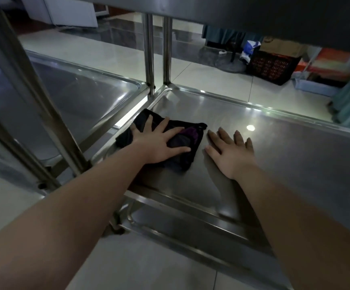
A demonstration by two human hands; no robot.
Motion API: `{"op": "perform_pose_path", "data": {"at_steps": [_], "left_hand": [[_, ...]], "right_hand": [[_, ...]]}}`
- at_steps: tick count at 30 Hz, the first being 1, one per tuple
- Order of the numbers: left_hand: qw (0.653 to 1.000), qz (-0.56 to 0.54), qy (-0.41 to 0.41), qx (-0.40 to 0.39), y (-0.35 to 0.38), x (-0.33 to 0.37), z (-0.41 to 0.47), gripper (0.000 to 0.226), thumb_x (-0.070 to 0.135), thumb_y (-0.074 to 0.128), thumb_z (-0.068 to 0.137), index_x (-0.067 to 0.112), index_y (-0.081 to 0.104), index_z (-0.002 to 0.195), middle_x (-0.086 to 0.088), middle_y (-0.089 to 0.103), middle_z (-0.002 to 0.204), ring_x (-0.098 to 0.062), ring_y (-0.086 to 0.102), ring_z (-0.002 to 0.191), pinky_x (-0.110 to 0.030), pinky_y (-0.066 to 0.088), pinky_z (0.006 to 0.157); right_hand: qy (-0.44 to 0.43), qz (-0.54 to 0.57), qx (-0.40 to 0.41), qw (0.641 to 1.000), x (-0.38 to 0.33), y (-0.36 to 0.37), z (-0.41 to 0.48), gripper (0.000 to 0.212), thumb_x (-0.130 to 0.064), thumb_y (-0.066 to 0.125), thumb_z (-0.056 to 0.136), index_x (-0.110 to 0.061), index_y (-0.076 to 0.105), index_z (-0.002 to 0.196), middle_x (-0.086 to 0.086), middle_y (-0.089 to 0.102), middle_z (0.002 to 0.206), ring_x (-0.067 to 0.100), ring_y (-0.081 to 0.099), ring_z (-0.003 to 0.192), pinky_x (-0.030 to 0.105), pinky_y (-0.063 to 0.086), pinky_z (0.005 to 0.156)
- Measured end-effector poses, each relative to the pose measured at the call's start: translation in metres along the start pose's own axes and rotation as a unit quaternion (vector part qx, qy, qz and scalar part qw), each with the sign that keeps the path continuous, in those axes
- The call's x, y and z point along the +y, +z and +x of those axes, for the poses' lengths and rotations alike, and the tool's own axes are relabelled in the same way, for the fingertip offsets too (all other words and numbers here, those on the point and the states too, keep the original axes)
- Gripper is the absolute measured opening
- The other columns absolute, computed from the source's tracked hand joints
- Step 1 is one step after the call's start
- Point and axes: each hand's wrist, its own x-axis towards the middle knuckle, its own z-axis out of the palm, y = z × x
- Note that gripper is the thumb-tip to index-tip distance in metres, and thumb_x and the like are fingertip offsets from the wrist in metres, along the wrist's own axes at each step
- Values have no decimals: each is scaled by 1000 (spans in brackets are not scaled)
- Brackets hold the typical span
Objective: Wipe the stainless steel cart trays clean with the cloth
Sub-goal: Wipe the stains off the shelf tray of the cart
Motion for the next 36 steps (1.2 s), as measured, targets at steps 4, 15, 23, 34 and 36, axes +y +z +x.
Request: {"op": "perform_pose_path", "data": {"at_steps": [4,15,23,34,36], "left_hand": [[1000,10,-3,21,16,-10,-55,86,105,0,51,74,-16,130,17,-11,163,-33,-15,149,-75,-5,105],[1000,-9,-18,-1,3,-4,-26,95,107,4,46,74,-6,135,18,-10,163,-32,-16,149,-77,-9,103],[998,-6,-54,4,-21,47,83,95,101,11,62,59,4,147,7,-5,165,-41,-13,147,-80,-4,102],[999,-8,46,14,-7,130,97,88,96,20,69,58,11,148,8,-1,165,-41,-13,148,-81,-6,101],[999,-12,27,25,-11,94,97,90,99,17,65,61,12,146,11,1,165,-38,-11,149,-80,-7,102]], "right_hand": [[-1,15,2,1000,-3,-5,-4,61,-68,15,93,-50,7,151,-15,4,163,29,0,150,57,-1,118],[-4,-2,-36,999,22,-1,-88,77,-79,-5,79,-49,-14,149,-7,-16,163,28,-13,149,54,-7,117],[-13,-5,-3,1000,22,4,-91,78,-77,-12,77,-47,-18,149,-7,-18,162,26,-18,149,52,-9,119],[-3,13,5,1000,24,5,-89,76,-80,-3,79,-52,-10,149,-12,-14,162,21,-14,150,49,-8,120],[-7,24,8,1000,24,4,-89,78,-82,-3,78,-52,-8,149,-13,-11,163,21,-14,150,48,-9,120]]}}
